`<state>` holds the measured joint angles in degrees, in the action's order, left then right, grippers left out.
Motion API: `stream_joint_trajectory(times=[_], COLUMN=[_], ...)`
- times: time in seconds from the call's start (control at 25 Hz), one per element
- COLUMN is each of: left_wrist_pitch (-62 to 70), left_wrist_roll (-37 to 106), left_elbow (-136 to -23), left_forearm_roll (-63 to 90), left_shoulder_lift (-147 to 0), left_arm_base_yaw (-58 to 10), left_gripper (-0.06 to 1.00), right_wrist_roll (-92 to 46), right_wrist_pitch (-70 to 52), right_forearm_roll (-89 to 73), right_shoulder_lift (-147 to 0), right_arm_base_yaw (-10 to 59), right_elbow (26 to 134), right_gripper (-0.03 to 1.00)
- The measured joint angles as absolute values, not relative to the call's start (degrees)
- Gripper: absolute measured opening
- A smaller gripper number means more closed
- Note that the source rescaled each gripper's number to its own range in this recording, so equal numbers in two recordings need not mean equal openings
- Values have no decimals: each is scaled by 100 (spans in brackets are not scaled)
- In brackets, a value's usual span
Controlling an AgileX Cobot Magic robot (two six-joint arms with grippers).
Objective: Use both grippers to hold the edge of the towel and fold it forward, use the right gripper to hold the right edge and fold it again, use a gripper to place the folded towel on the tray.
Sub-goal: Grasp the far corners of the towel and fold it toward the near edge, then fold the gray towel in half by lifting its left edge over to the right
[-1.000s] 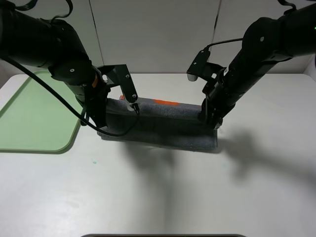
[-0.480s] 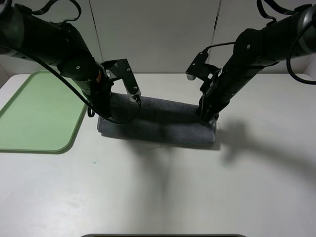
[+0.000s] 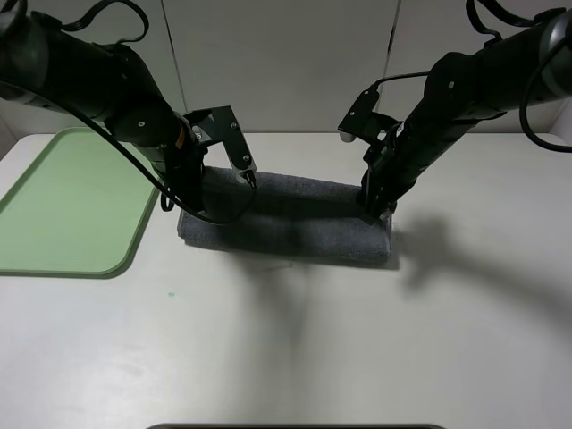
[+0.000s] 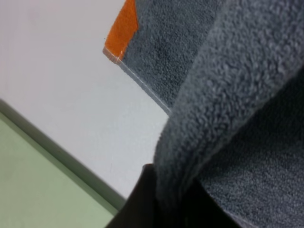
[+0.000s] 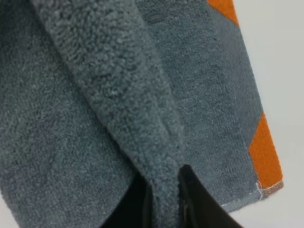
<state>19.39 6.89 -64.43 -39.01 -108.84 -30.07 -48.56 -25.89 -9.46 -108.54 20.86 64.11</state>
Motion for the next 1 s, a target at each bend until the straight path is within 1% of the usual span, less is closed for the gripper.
stream_joint_trajectory(times=[0.04, 0.08, 0.12, 0.16, 0.2, 0.24, 0.28, 0.32, 0.36, 0.44, 0.52, 1.0], left_wrist_pitch=[1944, 1957, 1982, 2029, 2044, 2043, 2030, 2004, 1981, 1966, 1947, 1934], left_wrist_roll=[657, 596, 518, 458, 399, 374, 361, 355, 350, 342, 338, 338], left_elbow=[-6443, -6443, -6443, -6443, -6443, -6443, -6443, -6443, -6443, -6443, -6443, -6443], left_forearm_roll=[-3901, -3908, -3913, -3930, -3953, -3994, -4051, -4089, -4116, -4148, -4153, -4160], left_shoulder_lift=[-10884, -10884, -10884, -10884, -10884, -10884, -10884, -10884, -10884, -10884, -10884, -10884], left_arm_base_yaw=[-3007, -3001, -2997, -2980, -2980, -2969, -2969, -2969, -2969, -2969, -2969, -2969], left_gripper=[10, 17, 28, 41, 55, 66, 77, 85, 90, 95, 97, 99], right_wrist_roll=[-4856, -4856, -4856, -4856, -4856, -4850, -4832, -4810, -4804, -4792, -4792, -4504], right_wrist_pitch=[-2590, -2599, -2608, -2616, -2608, -2578, -2547, -2482, -2426, -2394, -2389, -2389], right_forearm_roll=[-940, -928, -903, -881, -860, -855, -847, -841, -841, -841, -841, -841], right_shoulder_lift=[-10854, -10854, -10854, -10854, -10854, -10854, -10854, -10854, -10854, -10854, -10854, -10854], right_arm_base_yaw=[2086, 2086, 2081, 2070, 2068, 2064, 2064, 2064, 2064, 2062, 2062, 2062], right_elbow=[6411, 6411, 6411, 6411, 6411, 6411, 6411, 6411, 6411, 6411, 6411, 6411], right_gripper=[0, 3, 10, 22, 41, 62, 75, 85, 91, 97, 99, 100])
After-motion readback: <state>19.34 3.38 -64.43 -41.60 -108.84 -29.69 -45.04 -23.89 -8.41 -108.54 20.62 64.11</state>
